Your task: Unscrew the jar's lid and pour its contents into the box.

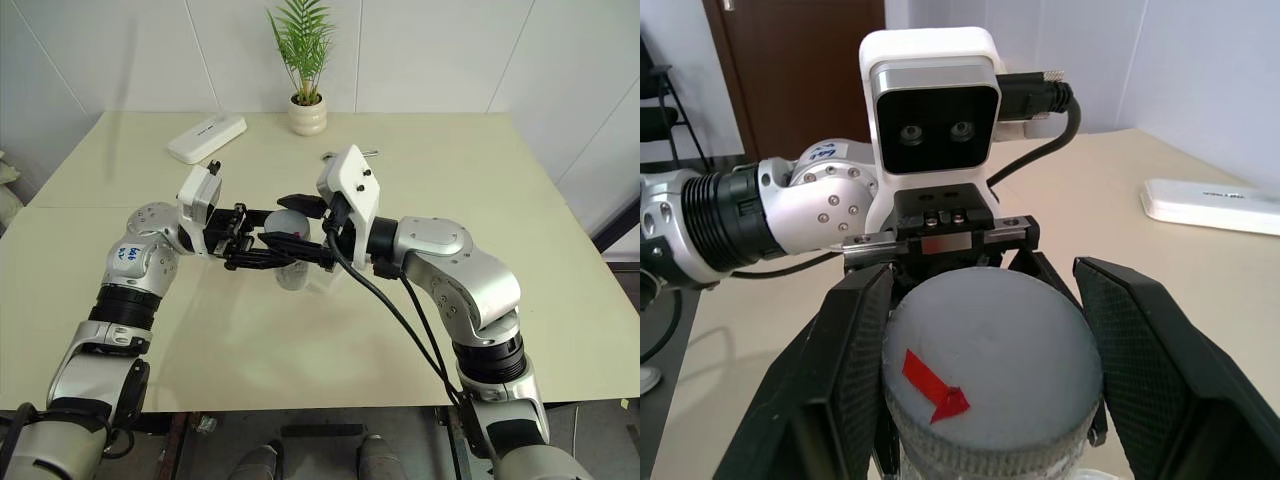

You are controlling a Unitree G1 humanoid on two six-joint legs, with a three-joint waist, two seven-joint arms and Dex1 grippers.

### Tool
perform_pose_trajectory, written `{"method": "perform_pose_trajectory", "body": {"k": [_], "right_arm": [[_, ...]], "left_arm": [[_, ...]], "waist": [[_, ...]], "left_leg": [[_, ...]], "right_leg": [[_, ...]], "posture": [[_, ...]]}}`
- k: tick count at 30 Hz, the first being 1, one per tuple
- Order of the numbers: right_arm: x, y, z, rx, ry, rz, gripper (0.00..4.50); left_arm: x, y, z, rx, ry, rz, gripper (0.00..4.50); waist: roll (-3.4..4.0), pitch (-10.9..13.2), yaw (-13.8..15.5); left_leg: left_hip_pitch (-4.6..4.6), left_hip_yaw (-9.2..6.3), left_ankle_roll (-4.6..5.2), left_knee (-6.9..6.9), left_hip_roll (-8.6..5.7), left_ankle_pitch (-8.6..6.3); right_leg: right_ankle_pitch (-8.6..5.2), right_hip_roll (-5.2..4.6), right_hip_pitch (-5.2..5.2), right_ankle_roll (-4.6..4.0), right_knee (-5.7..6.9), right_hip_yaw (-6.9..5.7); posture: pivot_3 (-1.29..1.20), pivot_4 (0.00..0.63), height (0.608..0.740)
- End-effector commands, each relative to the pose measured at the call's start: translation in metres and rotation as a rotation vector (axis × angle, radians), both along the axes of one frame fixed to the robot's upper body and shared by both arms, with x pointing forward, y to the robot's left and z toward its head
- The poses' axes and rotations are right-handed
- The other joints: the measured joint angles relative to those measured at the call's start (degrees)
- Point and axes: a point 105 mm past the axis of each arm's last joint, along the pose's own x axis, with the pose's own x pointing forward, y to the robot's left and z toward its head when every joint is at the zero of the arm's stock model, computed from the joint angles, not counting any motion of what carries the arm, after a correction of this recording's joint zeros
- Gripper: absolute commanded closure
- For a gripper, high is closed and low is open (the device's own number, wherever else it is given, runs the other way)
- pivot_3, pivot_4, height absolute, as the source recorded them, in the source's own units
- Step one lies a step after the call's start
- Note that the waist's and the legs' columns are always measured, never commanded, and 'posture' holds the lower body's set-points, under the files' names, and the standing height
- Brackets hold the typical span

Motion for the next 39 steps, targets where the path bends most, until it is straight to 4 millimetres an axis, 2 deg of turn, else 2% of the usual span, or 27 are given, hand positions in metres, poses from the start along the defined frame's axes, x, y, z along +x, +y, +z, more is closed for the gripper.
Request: {"method": "perform_pose_trajectory", "body": {"k": [1, 12, 18, 26, 31, 32, 39], "right_arm": [[-0.084, 0.031, 0.030, 0.036, -0.201, 0.497, 1.95], [-0.080, 0.031, 0.028, 0.026, -0.190, 0.476, 1.95], [-0.076, 0.031, 0.027, 0.038, -0.179, 0.432, 1.95], [-0.071, 0.029, 0.020, 0.018, -0.159, 0.407, 1.95], [-0.068, 0.029, 0.020, 0.015, -0.160, 0.395, 0.22], [-0.067, 0.029, 0.020, 0.013, -0.158, 0.393, 0.00], [-0.064, 0.028, 0.021, 0.011, -0.158, 0.373, 0.00]], "left_arm": [[0.005, 0.009, -0.014, 0.075, 0.064, -0.022, 1.89], [0.003, 0.007, -0.012, 0.031, 0.065, -0.061, 1.89], [-0.007, 0.006, -0.002, -0.015, 0.056, -0.093, 1.89], [-0.014, 0.008, 0.001, -0.035, 0.041, -0.110, 1.89], [-0.016, 0.007, 0.003, -0.041, 0.030, -0.113, 1.89], [-0.017, 0.006, 0.004, -0.043, 0.028, -0.115, 1.89], [-0.020, 0.005, 0.005, -0.043, 0.015, -0.123, 1.89]], "waist": [[0.00, 0.0, 0.0], [0.02, 0.0, 0.0], [0.03, 0.0, -0.1], [0.04, 0.0, 0.0], [0.04, 0.0, 0.0], [0.04, 0.0, 0.0], [0.04, 0.0, 0.0]], "left_leg": [[-0.01, 0.00, 0.00, 0.00, 0.00, 0.00], [-0.02, 0.00, 0.00, 0.00, 0.00, 0.00], [-0.02, -0.01, 0.00, 0.00, 0.00, 0.00], [-0.03, -0.04, 0.00, 0.02, 0.00, 0.00], [-0.03, -0.06, -0.01, 0.02, 0.00, 0.00], [-0.03, -0.06, -0.01, 0.02, 0.00, 0.00], [-0.04, -0.06, -0.01, 0.03, 0.00, 0.00]], "right_leg": [[0.00, 0.00, 0.00, 0.00, 0.00, 0.00], [-0.01, 0.00, 0.00, 0.01, 0.00, -0.01], [-0.01, 0.00, 0.00, 0.01, 0.00, -0.01], [-0.02, 0.00, 0.00, 0.02, 0.02, -0.03], [-0.02, 0.00, 0.00, 0.02, 0.02, -0.05], [-0.02, 0.00, 0.00, 0.02, 0.02, -0.05], [-0.02, 0.00, 0.00, 0.02, 0.03, -0.05]], "posture": [[0.00, 0.150, 0.740], [0.00, 0.150, 0.740], [0.00, 0.150, 0.740], [0.00, 0.150, 0.740], [0.00, 0.150, 0.740], [0.00, 0.150, 0.740], [0.00, 0.150, 0.740]]}}
